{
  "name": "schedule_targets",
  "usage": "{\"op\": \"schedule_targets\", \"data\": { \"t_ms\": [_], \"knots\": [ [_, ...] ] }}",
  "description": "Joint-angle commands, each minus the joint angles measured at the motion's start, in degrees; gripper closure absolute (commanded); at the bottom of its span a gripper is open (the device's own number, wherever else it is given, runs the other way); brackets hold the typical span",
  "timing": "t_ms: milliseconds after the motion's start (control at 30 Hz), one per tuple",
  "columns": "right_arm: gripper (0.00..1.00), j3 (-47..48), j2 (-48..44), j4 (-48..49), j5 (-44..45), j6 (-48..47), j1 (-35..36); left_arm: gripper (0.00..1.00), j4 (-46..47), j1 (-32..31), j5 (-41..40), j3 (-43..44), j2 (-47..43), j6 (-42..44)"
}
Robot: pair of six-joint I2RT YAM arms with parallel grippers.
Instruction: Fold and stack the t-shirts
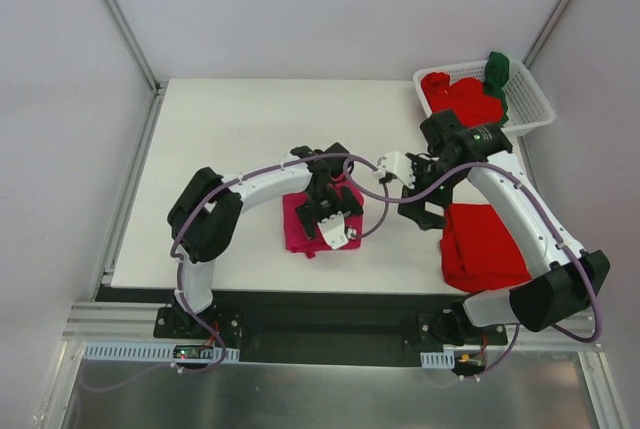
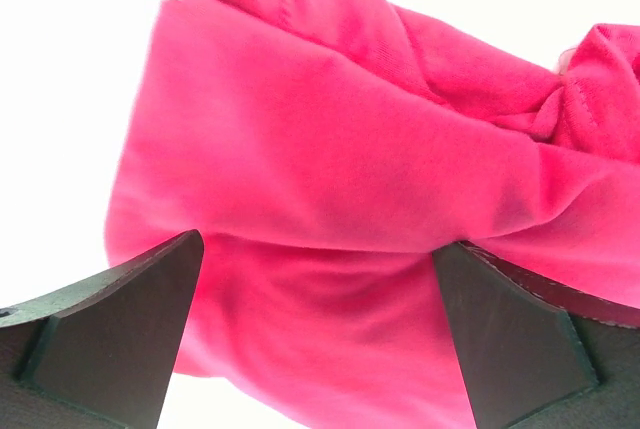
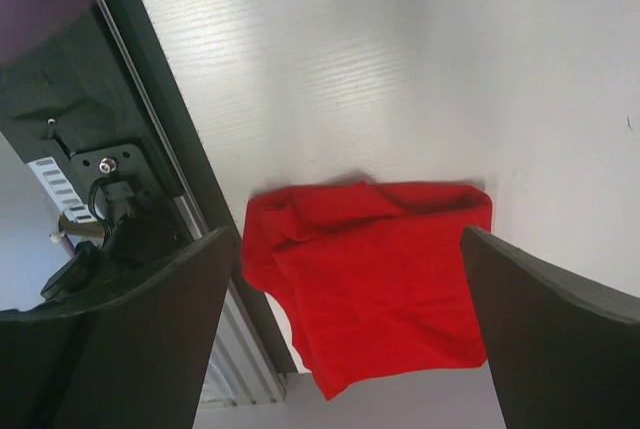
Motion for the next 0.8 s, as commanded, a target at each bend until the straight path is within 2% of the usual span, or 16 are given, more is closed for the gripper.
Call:
{"op": "schedule_targets", "data": {
  "t_ms": [0,133,333,467,567,600,767],
  "knots": [
    [0.0,0.47,1.29,-8.37,-0.79,-0.57,0.19,0.01,0.45,-2.75,7.87,6.98,-2.08,-3.97],
    [0.0,0.74,1.11,-7.58,-0.35,-0.65,0.19,0.01,1.77,-2.5,4.0,11.55,-1.82,-13.64],
    [0.0,0.21,0.59,-4.07,-0.26,0.84,0.19,0.01,7.83,-0.74,-3.99,13.41,-10.24,-30.95],
    [0.0,2.58,1.11,-1.7,-4.91,4.08,0.27,0.01,7.92,4.34,-16.54,13.94,-13.15,-42.99],
    [0.0,3.99,2.95,-1.34,-9.83,6.02,1.32,0.01,7.84,8.92,-20.35,9.82,-13.68,-53.37],
    [0.0,3.9,4.35,-1.17,-10.45,6.64,1.94,0.01,7.75,12.32,-21.05,5.8,-13.94,-57.22],
    [0.0,1.62,6.65,3.05,-11.16,8.22,8.7,0.01,7.84,20.96,-20.62,-4.86,-14.65,-66.74]
  ]
}}
